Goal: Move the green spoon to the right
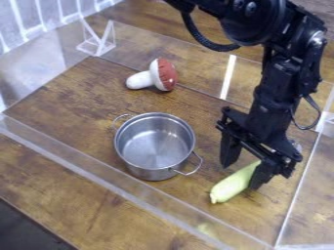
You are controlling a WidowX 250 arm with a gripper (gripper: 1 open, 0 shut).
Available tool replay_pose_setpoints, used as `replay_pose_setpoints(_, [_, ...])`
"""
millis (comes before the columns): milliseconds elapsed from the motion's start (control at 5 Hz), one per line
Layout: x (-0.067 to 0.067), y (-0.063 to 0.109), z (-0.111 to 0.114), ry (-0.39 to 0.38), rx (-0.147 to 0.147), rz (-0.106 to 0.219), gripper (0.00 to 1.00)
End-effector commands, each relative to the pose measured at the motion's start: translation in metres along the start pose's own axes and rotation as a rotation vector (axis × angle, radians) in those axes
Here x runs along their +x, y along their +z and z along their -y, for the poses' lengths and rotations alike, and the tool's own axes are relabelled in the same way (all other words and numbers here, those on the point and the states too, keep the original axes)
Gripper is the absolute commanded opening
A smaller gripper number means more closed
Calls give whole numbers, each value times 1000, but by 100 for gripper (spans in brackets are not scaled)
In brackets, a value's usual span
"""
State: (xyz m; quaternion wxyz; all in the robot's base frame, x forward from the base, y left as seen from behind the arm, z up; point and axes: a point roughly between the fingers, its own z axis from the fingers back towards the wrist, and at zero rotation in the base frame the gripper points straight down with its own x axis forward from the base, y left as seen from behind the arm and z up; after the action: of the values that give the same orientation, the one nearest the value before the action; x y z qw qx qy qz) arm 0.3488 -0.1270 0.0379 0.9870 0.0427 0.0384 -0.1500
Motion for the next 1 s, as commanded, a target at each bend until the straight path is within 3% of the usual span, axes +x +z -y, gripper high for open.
replay_pose_setpoints(0, [10, 29, -14, 38, -3, 73, 100])
replay_pose_setpoints(200, [11, 34, -17, 55, -5, 76, 100])
replay_pose_setpoints(400, [11, 32, -19, 57, -7, 76, 0])
replay_pose_setpoints(600, [10, 47, -24, 81, -6, 96, 100])
replay_pose_setpoints(800, [7, 66, -29, 102, -8, 131, 100])
